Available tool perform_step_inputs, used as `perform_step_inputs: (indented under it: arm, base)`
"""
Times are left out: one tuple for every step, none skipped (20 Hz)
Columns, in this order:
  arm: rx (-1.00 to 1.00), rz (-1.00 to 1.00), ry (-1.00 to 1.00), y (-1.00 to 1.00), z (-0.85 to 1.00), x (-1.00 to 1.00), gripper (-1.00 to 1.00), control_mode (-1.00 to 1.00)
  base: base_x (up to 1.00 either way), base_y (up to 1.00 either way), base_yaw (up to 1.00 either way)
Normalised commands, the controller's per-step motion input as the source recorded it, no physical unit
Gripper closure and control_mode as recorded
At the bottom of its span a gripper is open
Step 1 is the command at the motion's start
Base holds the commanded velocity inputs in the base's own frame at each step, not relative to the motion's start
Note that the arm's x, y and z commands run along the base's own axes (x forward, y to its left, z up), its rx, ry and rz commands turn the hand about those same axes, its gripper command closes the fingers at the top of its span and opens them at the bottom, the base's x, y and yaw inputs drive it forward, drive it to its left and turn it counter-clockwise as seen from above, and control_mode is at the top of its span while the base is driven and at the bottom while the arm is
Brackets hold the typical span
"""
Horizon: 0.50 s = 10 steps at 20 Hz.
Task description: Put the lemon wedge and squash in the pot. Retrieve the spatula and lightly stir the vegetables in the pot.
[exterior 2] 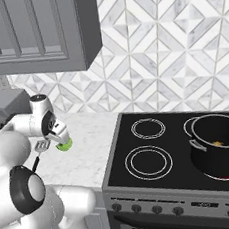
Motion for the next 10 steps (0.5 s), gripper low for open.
perform_step_inputs:
  arm:
    - [-0.04,-0.10,0.08,0.00,-0.35,0.34,-1.00,-1.00]
    - [-0.04,-0.10,0.08,0.00,-0.36,0.29,-1.00,-1.00]
    - [-0.04,-0.09,0.07,0.00,-0.39,0.25,-1.00,-1.00]
    - [-0.04,-0.07,0.05,0.00,-0.39,0.24,-1.00,-1.00]
    - [-0.03,-0.05,0.05,0.00,-0.40,0.28,-1.00,-1.00]
    - [-0.03,-0.03,0.03,0.00,-0.41,0.28,-1.00,-1.00]
    - [-0.02,-0.01,0.02,0.00,-0.39,0.29,-1.00,-1.00]
    - [-0.01,0.00,0.01,0.00,-0.37,0.35,-1.00,-1.00]
    - [-0.01,0.00,0.01,0.00,-0.40,0.41,-1.00,-1.00]
    - [-0.01,0.00,0.01,0.00,-0.39,0.39,-1.00,-1.00]
  base:
    - [0.00,0.00,0.00]
    - [0.00,0.00,0.00]
    - [0.00,0.00,0.00]
    - [0.00,0.00,0.00]
    - [0.00,0.00,0.00]
    - [0.00,0.00,0.00]
    - [0.00,0.00,0.00]
    - [0.00,0.00,0.00]
    - [0.00,0.00,0.00]
    - [0.00,0.00,0.00]
